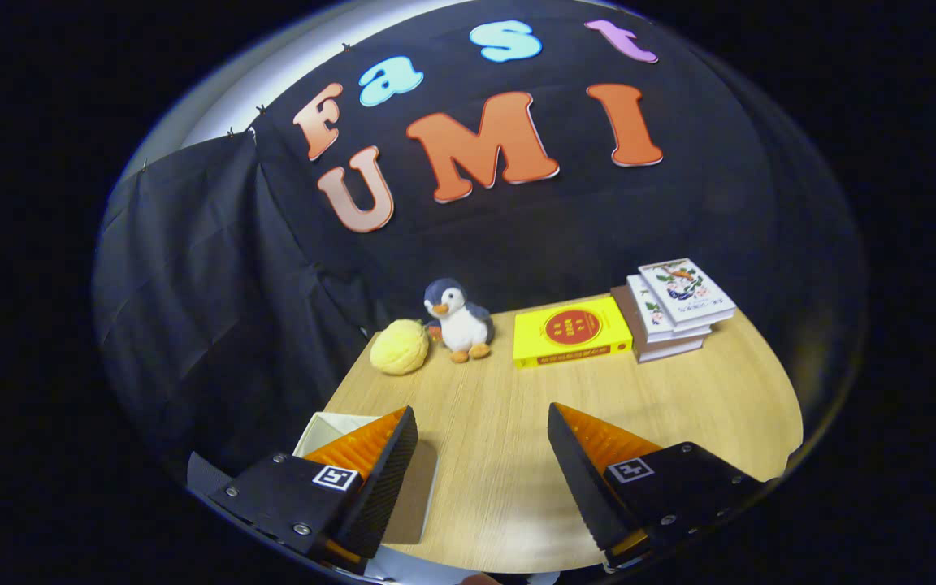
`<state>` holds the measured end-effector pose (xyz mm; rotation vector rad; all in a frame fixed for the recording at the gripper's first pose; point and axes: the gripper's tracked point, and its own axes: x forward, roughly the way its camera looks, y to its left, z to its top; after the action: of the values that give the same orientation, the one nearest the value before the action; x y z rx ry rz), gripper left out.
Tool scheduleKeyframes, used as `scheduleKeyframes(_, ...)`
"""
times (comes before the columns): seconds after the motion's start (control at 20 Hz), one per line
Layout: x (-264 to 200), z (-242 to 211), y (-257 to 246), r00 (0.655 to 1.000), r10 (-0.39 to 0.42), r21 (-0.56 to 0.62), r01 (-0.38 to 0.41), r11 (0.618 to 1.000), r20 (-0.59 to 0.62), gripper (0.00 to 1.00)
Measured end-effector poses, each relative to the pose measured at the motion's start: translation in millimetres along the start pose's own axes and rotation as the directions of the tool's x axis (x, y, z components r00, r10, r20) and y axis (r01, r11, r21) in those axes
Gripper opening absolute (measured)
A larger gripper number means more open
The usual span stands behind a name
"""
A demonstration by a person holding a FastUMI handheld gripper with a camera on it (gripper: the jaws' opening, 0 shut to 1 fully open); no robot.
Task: Open the storage box then place both shoes into the box .Put the left shoe in first, then the right shoe, with the right side of both shoes facing outward in a uniform manner.
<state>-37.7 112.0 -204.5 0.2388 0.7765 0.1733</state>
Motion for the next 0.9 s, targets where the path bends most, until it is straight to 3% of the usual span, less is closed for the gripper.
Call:
scheduleKeyframes(0.2,-23.7,51.9,-36.4,0.977,-0.046,-0.032,0.054,0.998,0.206,0.97)
scheduleKeyframes(0.45,-70.6,102.2,-64.4,0.88,-0.059,-0.106,0.123,0.987,0.471,0.98)
scheduleKeyframes(0.9,-113.1,145.6,-57.5,0.741,-0.019,-0.189,0.196,0.962,0.671,0.98)
